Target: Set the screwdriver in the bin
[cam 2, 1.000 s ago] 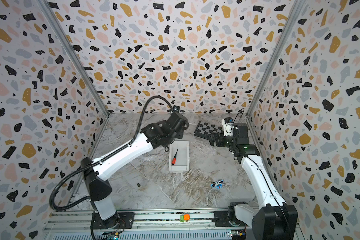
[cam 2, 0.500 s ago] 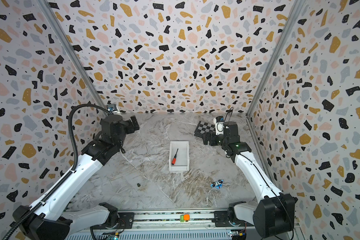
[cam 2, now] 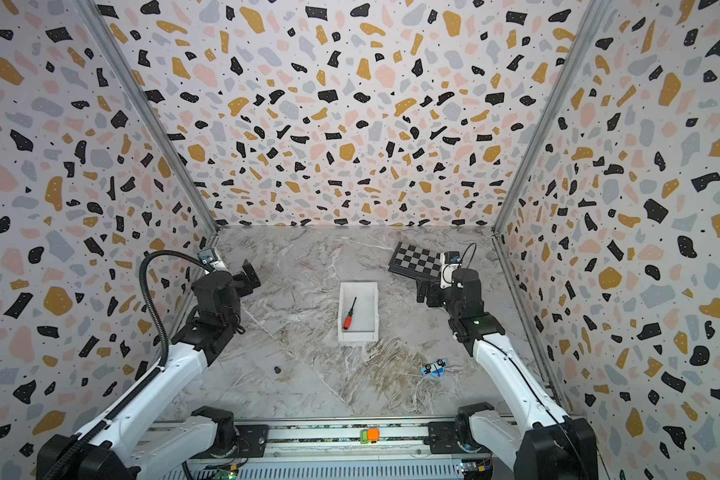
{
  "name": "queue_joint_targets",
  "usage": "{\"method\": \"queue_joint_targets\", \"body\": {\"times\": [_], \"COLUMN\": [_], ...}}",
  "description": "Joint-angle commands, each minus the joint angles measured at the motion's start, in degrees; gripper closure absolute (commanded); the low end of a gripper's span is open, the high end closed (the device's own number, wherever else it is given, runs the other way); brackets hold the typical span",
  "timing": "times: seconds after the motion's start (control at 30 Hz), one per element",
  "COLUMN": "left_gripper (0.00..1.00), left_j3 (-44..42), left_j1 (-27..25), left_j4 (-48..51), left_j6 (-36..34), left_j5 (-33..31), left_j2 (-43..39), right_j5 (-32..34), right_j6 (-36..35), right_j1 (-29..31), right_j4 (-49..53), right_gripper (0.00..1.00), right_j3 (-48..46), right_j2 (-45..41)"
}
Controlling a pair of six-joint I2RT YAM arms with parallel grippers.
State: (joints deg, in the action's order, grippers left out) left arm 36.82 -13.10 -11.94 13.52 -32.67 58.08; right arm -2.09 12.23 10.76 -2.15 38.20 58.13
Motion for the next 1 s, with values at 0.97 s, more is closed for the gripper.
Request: {"method": "queue_joint_targets", "body": {"times": [0.97], "left_gripper": [0.0], "left_j3": [-30.05], "left_j1": [3.52], "left_j4": [-56.53], "left_j6": [-11.91], "left_j5": [2.88], "left_j2": [15.4], "right_j5": [4.07], "right_j6": [-14.67], "right_j1": [-3.01], "right_j4": [-55.35], "right_gripper": [0.01], "right_j3": [-23.38], "right_j2": [18.66]}}
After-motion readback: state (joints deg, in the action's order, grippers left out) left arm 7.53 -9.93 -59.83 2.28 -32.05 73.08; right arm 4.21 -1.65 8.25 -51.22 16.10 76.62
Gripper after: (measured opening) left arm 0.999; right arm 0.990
